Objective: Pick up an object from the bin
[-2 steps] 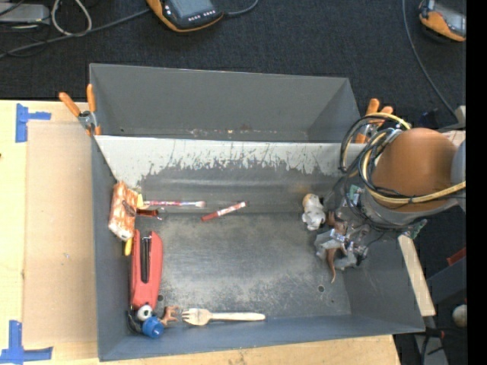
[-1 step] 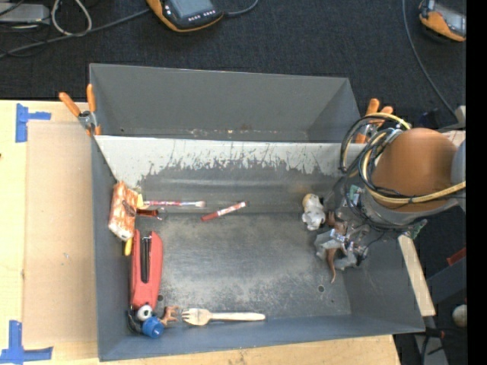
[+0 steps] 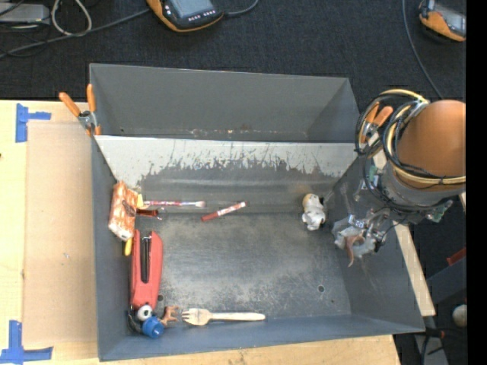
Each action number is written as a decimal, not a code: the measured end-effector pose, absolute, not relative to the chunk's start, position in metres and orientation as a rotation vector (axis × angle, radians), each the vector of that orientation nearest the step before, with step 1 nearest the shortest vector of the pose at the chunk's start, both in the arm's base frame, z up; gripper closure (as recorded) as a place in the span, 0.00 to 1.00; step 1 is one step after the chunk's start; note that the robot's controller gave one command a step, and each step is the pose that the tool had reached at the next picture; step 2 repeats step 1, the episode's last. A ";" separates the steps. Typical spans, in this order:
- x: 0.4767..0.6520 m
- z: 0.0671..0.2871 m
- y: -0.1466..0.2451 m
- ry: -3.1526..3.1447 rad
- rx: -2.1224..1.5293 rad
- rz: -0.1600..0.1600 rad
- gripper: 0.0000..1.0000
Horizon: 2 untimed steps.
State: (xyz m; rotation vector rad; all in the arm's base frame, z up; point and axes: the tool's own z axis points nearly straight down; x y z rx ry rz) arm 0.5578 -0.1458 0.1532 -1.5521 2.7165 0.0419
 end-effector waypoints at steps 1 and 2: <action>0.568 0.228 -0.136 2.725 -1.544 0.049 1.00; 0.568 0.228 -0.136 2.725 -1.544 0.049 1.00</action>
Offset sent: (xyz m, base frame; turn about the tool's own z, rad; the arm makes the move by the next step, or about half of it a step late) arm -0.0039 -0.0019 0.1258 0.0094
